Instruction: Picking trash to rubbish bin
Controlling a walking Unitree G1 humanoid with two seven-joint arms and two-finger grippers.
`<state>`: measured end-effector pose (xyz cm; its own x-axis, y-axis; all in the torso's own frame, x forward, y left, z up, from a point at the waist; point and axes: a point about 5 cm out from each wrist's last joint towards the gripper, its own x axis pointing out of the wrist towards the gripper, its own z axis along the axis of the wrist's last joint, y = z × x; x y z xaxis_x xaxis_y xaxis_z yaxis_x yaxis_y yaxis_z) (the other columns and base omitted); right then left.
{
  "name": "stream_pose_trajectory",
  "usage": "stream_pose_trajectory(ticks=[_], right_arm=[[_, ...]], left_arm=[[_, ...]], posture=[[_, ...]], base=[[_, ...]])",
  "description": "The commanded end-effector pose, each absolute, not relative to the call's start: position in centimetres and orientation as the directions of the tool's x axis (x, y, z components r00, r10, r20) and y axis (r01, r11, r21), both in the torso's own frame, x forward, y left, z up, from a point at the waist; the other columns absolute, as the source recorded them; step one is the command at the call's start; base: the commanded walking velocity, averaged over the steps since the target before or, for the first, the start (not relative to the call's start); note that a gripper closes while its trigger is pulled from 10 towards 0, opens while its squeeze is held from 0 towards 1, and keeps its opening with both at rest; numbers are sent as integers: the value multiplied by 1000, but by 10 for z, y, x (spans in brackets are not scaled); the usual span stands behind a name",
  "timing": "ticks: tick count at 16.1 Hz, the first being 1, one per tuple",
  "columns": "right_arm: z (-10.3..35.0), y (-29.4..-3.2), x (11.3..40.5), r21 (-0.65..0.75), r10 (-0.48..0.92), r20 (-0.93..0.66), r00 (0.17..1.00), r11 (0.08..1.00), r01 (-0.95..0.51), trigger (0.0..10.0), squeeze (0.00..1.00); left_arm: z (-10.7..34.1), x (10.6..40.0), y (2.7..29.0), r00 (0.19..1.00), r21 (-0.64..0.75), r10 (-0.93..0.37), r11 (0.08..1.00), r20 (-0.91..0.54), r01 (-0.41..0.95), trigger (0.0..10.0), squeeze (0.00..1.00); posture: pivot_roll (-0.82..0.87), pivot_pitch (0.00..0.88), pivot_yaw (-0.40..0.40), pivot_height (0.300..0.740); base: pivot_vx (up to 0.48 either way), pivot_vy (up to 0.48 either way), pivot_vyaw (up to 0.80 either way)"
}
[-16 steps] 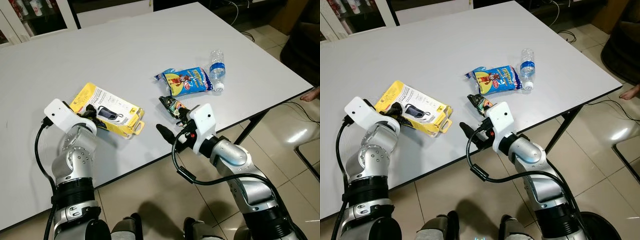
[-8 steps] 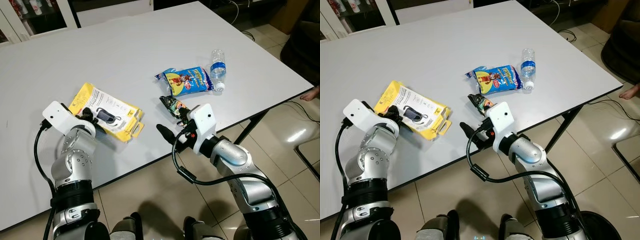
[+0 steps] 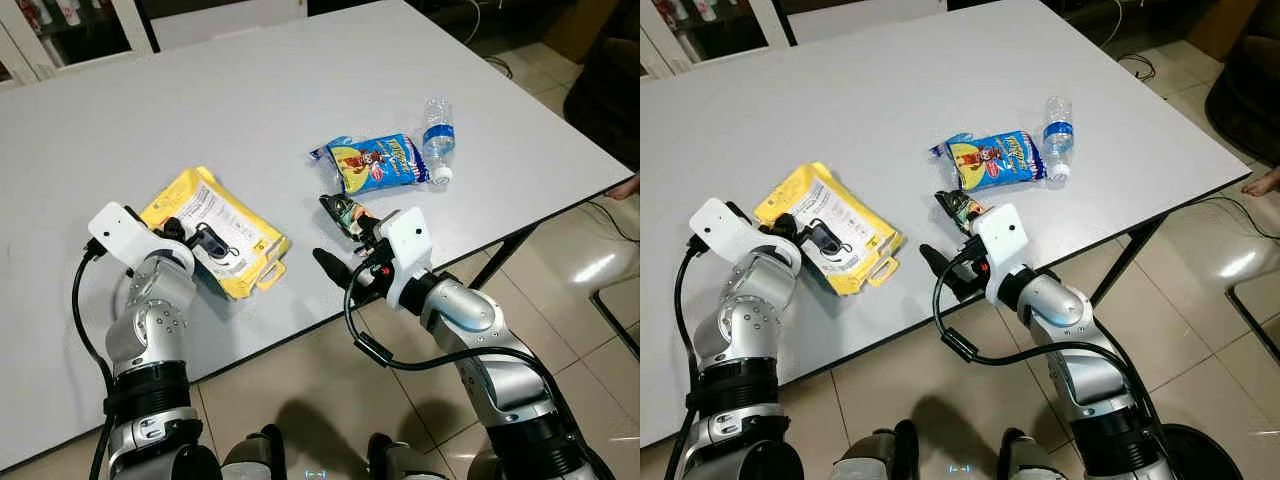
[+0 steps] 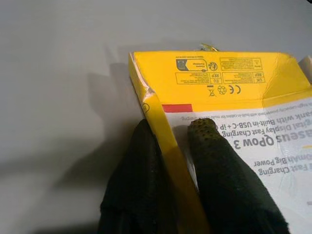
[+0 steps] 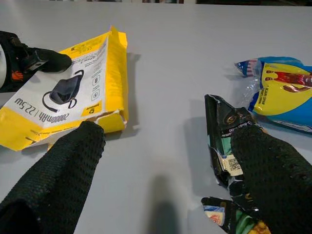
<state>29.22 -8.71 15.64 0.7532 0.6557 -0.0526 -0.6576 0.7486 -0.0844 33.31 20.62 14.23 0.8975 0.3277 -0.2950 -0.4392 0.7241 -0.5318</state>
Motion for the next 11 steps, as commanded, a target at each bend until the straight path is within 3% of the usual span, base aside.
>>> stream_pose_trajectory(ticks=[1,11], right_arm=[[157,-88,290,-84,655,-48,754,750,-656,10000,0],[158,-88,292,-76,644,-36,764,761,-645,10000,0]], left_arm=[[116,326,201,871,-497,294,729,-395,-471,0,0],[137,311,210,939,-190,301,925,-168,-330,0,0]], posture=[[-104,184,25,740],[-94,183,27,740]], base=[[0,0,0],[0,0,0]])
